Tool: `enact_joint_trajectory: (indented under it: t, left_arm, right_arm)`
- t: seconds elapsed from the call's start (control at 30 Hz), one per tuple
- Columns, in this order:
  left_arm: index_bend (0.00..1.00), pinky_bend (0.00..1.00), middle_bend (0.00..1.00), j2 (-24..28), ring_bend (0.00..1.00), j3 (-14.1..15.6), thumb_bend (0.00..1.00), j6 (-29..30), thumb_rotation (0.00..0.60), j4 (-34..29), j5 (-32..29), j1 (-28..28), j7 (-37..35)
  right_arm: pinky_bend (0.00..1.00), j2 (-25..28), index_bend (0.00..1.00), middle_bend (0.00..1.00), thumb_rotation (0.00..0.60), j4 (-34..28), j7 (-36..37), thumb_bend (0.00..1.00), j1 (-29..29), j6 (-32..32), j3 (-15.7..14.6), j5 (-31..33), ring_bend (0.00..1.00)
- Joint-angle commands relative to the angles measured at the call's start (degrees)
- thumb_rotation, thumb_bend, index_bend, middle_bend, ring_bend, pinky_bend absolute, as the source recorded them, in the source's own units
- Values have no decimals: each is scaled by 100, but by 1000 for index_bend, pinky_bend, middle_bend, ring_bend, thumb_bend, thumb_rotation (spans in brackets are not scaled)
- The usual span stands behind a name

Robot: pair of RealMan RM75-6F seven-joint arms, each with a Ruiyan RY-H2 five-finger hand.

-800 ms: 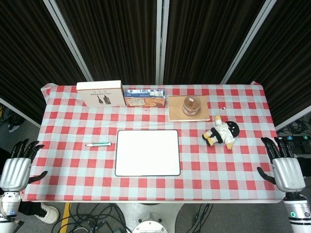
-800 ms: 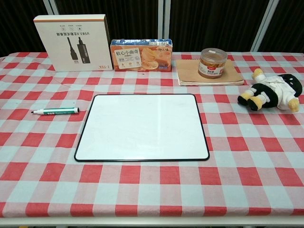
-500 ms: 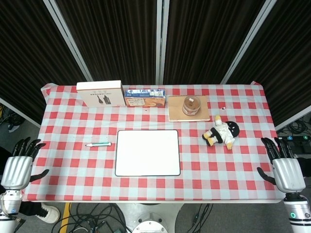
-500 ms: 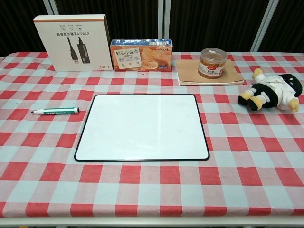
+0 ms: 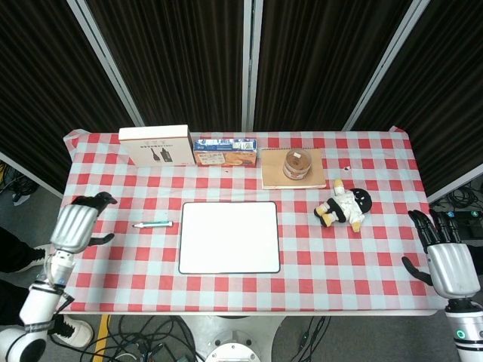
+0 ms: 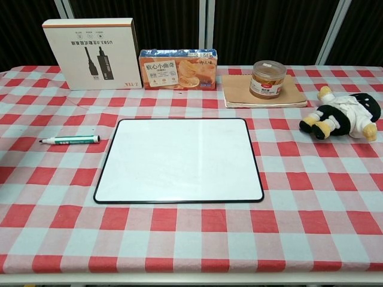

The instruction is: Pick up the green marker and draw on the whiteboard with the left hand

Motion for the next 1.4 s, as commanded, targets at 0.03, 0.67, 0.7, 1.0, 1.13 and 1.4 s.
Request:
enact_joint_trajectory:
  t: [0.03,0.67,0.7,1.0,1.13,1.4]
  left_arm:
    - [387,828,338,-454,705,-251,120,-1049,600,158,-905,-791,849]
    - [406,933,409,-1852,856,-21,250,-868,600,398,-4264,-2147,4160]
    - [407,933,410,-1900,857,-6,252,-832,600,403,-4385,-2207,4253]
    - [440,938,448,-2339,882,29,269,-595,600,839,-4860,-2467,4429]
    - [452,937,456,-2490,888,69,268,-543,600,1041,-4984,-2523,4471]
    - [472,938,486,-2674,895,97,267,-548,600,1289,-4965,-2601,4374]
  right_arm:
    - [0,32,0,101,600,-17,-12,154,-20,22,7,20,0]
    - [0,37,0,101,600,49,84,154,4,-130,51,244,0]
    - [0,31,0,101,600,54,92,154,0,-134,50,257,0]
    - [0,28,0,101,600,88,146,154,-36,-184,28,354,0]
    - [0,41,0,101,600,85,131,153,-45,-226,27,414,0]
    - [0,18,0,101,600,125,147,154,-38,-284,29,466,0]
